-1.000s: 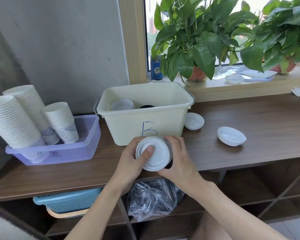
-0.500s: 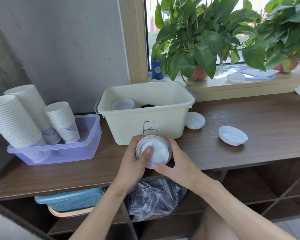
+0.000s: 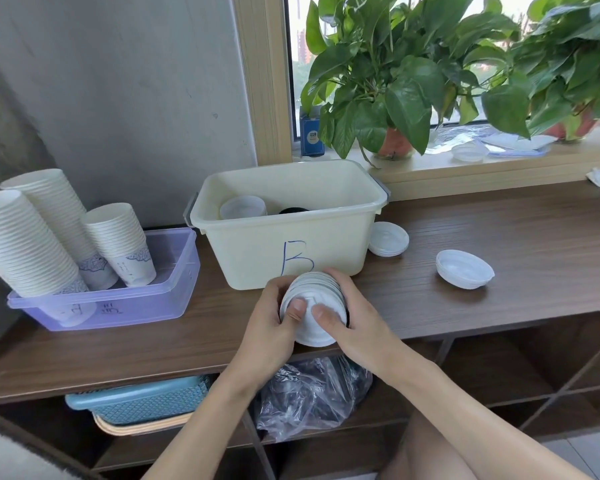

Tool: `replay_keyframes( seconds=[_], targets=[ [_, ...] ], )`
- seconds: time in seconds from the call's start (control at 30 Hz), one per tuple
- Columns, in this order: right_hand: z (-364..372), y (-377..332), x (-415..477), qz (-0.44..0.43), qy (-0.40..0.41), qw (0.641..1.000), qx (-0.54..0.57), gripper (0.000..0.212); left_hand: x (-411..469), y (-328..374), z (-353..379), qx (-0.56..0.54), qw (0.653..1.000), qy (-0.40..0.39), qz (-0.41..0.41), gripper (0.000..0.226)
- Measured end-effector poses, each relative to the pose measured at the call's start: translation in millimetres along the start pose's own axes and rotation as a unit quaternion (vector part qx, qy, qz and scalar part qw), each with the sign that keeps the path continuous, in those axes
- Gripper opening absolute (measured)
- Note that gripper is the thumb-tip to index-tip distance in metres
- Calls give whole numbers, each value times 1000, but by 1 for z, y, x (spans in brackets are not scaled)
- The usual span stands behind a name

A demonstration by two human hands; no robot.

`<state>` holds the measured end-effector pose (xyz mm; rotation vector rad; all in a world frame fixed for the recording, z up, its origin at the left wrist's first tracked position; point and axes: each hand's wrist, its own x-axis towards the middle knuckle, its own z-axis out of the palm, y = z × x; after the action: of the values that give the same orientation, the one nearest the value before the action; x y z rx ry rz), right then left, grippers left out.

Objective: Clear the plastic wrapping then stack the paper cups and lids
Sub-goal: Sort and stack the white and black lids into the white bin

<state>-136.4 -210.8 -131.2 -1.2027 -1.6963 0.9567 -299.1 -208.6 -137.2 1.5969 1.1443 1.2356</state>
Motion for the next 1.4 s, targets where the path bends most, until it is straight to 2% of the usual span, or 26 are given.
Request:
replay_keyframes(
  seconds=[0.07, 0.2, 0.4, 0.57, 0.73, 0.9, 1.07, 1.13, 1.23, 1.3, 1.4],
  targets=[
    [2, 1, 0, 0, 5, 1000, 10, 55, 0, 0, 1, 12, 1000, 6, 1, 40],
    [3, 1, 0, -4, 16, 999, 28, 46, 1, 1, 2, 35, 999, 6, 15, 32],
    [3, 3, 1, -13, 22, 1000, 12, 37, -1, -1, 2, 49, 998, 37, 21, 39],
    [8, 8, 2, -10, 42, 999, 4, 51, 0, 2, 0, 53, 998, 4, 17, 44],
    [11, 9, 4, 0, 50, 999, -10, 39, -1, 6, 4, 60, 997, 37, 21, 23],
    [13, 4, 6, -18, 82, 996, -8, 35, -1, 7, 7, 74, 995, 68, 19, 18],
    [9, -5, 5, -28, 23, 999, 20, 28, -2, 8, 4, 28, 996, 86, -11, 14],
    [9, -3, 6, -27, 35, 999, 23, 27, -2, 8, 1, 20, 998, 62, -23, 21],
    [8, 2, 7, -32, 49, 998, 19, 27, -1, 6, -2, 15, 999, 25, -33, 50],
    [9, 5, 7, -35, 44, 998, 5, 31, -2, 8, -3, 21, 999, 15, -23, 56],
    [10, 5, 6, -43, 39, 998, -3, 39, -2, 10, -1, 20, 999, 30, 3, 33]
  ],
)
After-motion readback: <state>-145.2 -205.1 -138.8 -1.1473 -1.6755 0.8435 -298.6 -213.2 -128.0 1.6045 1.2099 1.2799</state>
